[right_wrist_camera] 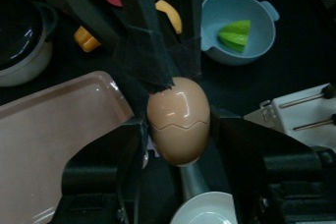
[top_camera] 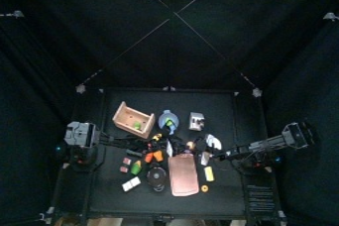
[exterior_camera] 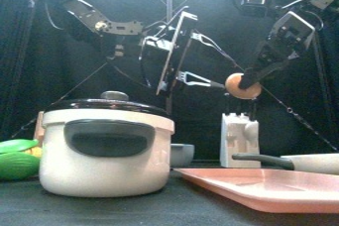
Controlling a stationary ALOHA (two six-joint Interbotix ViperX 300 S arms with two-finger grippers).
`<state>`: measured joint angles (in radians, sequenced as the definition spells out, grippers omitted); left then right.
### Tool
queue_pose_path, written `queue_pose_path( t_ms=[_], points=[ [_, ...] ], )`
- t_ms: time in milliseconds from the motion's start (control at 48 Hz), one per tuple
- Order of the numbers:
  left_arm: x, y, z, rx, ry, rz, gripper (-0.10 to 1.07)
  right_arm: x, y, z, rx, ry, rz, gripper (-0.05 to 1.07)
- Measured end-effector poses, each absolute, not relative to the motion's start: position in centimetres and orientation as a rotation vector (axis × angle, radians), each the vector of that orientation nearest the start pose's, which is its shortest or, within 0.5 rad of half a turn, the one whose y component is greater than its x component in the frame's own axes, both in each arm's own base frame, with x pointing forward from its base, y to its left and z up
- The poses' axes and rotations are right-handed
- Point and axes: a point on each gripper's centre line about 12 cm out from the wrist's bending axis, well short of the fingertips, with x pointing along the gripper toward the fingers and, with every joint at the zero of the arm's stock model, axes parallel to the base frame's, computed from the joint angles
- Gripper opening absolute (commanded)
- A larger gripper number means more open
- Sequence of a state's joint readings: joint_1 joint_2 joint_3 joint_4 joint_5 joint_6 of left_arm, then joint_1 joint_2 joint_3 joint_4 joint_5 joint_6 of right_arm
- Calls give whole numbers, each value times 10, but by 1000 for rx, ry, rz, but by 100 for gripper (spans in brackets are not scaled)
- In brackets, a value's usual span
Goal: Peel half of eggshell and place in bowl
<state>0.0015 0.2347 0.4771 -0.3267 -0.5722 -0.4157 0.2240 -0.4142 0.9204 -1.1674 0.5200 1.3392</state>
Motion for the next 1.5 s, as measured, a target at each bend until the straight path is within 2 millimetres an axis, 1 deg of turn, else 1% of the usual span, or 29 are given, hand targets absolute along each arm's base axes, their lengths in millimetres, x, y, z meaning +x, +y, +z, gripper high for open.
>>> queue_pose_path(
  t_ms=[104, 250, 354, 604, 792, 1271, 1500],
  points=[
    [472, 24, 186, -690, 101, 215, 86, 282, 9, 213, -48, 641, -309, 60],
    [473, 22, 185, -723, 106, 191, 86, 284, 9, 216, -57, 630, -306, 60],
    [474, 20, 185, -732, 110, 165, 86, 284, 10, 216, -56, 629, -302, 60],
    [479, 25, 186, -766, 95, 129, 86, 284, 10, 215, -61, 633, -302, 60],
    [483, 26, 181, -800, 95, 107, 85, 285, 11, 213, -65, 641, -301, 60],
    [483, 23, 182, -861, 85, 88, 83, 284, 8, 213, -66, 644, -314, 60],
    [479, 21, 178, -860, 84, 72, 85, 284, 8, 212, -69, 646, -319, 60]
  ],
)
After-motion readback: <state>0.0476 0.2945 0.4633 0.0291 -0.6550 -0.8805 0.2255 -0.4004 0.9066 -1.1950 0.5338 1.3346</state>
